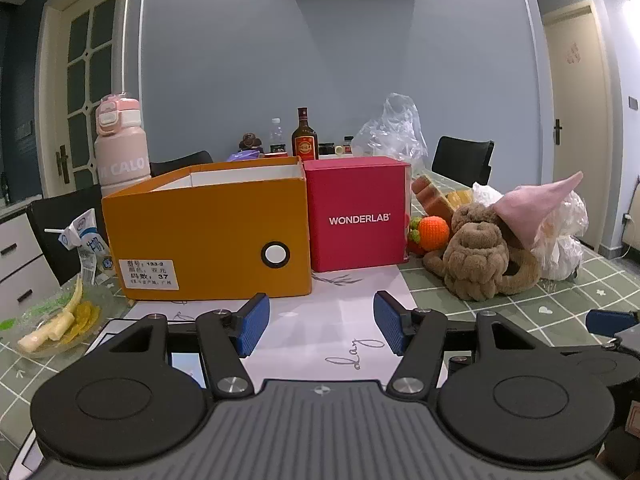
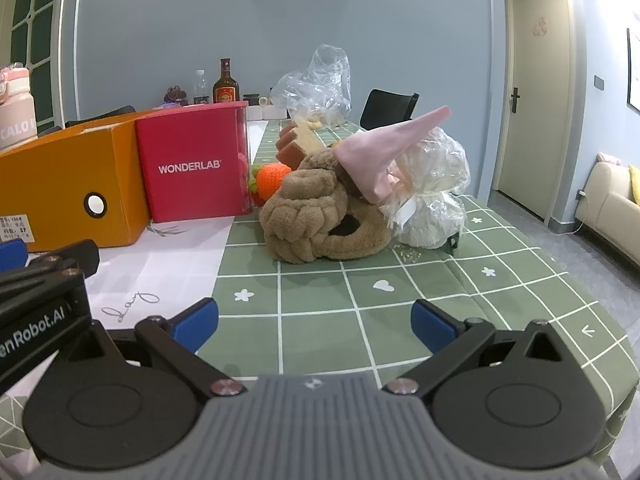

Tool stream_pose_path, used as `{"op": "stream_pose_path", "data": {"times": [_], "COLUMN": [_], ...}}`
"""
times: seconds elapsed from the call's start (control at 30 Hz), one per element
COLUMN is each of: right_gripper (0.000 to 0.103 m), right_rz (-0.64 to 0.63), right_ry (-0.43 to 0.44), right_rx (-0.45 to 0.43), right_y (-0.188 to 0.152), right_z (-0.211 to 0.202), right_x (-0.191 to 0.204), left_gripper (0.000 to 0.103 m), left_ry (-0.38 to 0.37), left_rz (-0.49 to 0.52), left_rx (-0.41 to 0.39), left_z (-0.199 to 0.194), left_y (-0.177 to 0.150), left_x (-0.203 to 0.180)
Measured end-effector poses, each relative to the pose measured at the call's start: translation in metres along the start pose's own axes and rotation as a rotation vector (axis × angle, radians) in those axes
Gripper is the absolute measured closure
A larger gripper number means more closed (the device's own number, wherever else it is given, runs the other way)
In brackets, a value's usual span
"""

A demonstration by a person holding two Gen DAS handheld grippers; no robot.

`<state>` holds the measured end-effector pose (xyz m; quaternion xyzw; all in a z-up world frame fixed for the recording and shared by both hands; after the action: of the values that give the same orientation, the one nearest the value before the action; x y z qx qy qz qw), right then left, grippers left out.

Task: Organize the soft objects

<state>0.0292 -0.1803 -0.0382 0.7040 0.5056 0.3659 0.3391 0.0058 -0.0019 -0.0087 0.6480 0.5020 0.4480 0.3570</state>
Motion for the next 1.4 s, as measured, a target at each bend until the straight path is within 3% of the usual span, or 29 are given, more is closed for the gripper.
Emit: {"op": "stream_pose_path", "data": {"times": [0.63, 0.97, 1.2, 1.3, 1.4], "right_gripper": [0.003, 0.003, 0.003, 0.003, 0.003], "right_rz": [-0.008, -0.062, 0.022, 0.059, 0.153], "right_ry": [-0.012, -0.093, -0.046, -0.07, -0.102], "right_rx": [0.001, -0.057, -0.107, -0.146, -0.177], "right_y": [0.0, 0.008, 0.024, 0.037, 0.056], "right_z": [0.0, -0.011, -0.026, -0.032, -0.033], "right_x": [0.0, -0.009, -0.044, -0.065, -0.095], "left_gripper": [0.033, 0.033, 0.027, 0.026, 0.024], "left_ry": [0.0, -0.007, -0.046, -0.048, -0.113], "left_rz": [-0.003, 0.016, 0.002, 0.026, 0.01], "left_rx": [0.013, 0.016, -0.019, -0.03, -0.018], "left_z": [0.002, -0.001, -0.009, -0.008, -0.001], "left_y": [0.0, 0.009, 0.027, 0.037, 0.048], "left_x": [0.0, -0.015, -0.023, -0.029, -0.032]}}
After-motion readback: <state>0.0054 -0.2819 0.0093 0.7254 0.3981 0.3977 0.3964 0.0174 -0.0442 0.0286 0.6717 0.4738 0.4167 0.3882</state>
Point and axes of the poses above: each gripper's, at about its wrist camera, not at the fingertips, and z roughly the way its jaws point, x to its left, y to its top, the point moved 1 cm from there along z, roughly the way its jaws point, and after that the axes turned 9 degrees about z, right-handed, at the moved point
